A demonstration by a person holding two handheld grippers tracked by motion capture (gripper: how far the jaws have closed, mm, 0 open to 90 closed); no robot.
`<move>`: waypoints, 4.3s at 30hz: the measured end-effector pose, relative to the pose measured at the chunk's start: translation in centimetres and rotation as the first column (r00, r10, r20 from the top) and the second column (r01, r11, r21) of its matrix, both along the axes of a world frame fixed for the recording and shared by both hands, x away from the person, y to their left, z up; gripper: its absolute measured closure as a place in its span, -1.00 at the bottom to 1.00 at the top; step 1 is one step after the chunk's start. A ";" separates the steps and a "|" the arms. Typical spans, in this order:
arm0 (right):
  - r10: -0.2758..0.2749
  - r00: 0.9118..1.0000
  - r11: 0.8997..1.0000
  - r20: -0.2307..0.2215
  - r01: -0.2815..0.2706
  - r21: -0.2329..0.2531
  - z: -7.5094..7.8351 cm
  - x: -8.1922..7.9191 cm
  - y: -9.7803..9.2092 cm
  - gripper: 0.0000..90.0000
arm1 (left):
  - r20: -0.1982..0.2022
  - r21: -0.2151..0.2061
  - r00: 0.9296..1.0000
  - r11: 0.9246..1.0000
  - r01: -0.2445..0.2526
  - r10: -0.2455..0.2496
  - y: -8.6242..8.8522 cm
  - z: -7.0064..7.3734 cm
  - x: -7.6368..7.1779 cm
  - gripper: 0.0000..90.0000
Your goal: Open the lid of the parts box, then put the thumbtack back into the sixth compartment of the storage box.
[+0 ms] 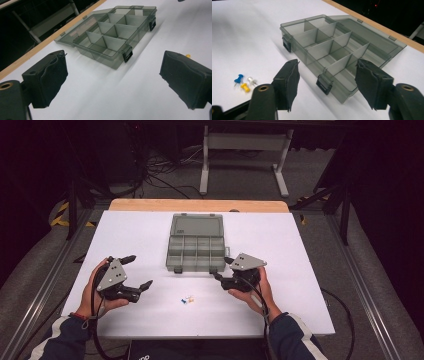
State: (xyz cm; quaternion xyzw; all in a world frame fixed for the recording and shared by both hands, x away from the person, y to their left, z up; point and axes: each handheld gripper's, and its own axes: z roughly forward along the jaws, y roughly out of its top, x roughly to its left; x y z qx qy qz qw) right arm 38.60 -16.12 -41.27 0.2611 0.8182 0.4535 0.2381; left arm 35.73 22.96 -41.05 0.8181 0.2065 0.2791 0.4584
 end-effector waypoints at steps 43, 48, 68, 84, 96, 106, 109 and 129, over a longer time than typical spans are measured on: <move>0.120 0.987 0.989 -0.105 -0.128 -0.071 -3.3 -3.3 2.0 -0.41 | -0.117 0.016 0.991 0.998 0.062 -0.060 1.2 -3.3 -4.1 -0.87; 0.177 0.971 0.978 -0.162 -0.192 -0.084 -4.1 -3.2 3.4 -0.23 | -0.121 0.031 0.990 0.997 0.071 -0.067 1.0 -3.4 -3.9 -0.87; 0.316 0.918 0.933 -0.241 -0.347 -0.100 -5.0 -2.1 7.9 0.47 | -0.132 0.044 0.989 0.996 0.079 -0.073 0.8 -3.5 -4.0 -0.85; 0.317 0.911 0.924 -0.263 -0.359 -0.133 -4.6 -2.1 8.2 0.86 | -0.137 0.049 0.988 0.995 0.084 -0.077 0.9 -3.5 -4.0 -0.85; 0.310 0.917 0.932 -0.250 -0.344 -0.109 -3.9 -2.1 7.2 0.86 | -0.129 0.042 0.989 0.996 0.082 -0.076 0.9 -3.4 -4.0 -0.85; 0.281 0.935 0.945 -0.215 -0.309 -0.106 -3.0 -1.6 6.9 0.87 | -0.132 0.033 0.988 0.996 0.083 -0.078 0.9 -3.4 -4.1 -0.85; 0.272 0.940 0.949 -0.207 -0.298 -0.105 -2.8 -1.5 6.9 0.87 | -0.132 0.038 0.988 0.996 0.082 -0.077 0.9 -3.4 -4.0 -0.85; 0.219 0.966 0.971 -0.137 -0.230 -0.071 -0.2 0.9 7.2 0.87 | -0.137 0.029 0.987 0.996 0.085 -0.080 1.0 -3.4 -4.0 -0.86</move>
